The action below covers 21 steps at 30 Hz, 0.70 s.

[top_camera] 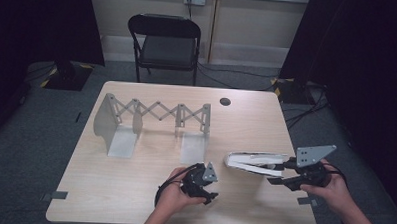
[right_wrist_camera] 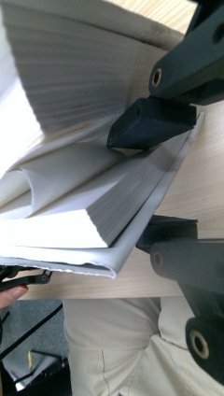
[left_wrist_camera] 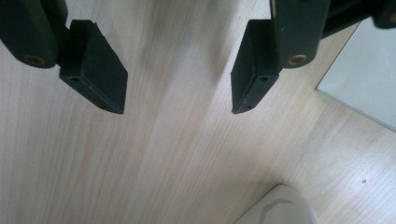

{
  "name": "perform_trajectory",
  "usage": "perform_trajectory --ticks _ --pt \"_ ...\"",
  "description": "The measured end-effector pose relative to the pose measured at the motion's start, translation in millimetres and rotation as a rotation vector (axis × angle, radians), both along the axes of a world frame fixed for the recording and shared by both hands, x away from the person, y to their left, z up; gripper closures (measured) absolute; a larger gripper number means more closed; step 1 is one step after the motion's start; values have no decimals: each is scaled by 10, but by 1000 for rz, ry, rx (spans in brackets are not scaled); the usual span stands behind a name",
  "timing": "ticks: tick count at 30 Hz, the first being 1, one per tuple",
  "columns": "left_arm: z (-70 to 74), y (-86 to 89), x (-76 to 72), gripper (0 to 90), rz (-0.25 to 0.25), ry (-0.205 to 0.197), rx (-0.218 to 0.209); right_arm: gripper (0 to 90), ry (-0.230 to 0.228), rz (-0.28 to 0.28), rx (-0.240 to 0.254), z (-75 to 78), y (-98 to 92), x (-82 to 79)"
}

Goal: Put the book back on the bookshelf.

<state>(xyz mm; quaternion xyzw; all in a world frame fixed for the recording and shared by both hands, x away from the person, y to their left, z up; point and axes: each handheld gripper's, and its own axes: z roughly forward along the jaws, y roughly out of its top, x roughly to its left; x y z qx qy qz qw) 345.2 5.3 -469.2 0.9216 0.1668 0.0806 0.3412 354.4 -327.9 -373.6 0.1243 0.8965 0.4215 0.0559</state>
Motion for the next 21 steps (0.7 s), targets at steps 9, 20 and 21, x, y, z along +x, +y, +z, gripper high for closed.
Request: perform_trajectory --ticks 9,20,21 --pt "88 118 21 366 33 -2 -28 597 30 45 18 52 26 25" --pt "355 94 42 365 22 -49 -72 632 52 60 46 93 2 149" --pt "376 83 50 363 17 -49 -72 638 53 54 49 98 -7 163"
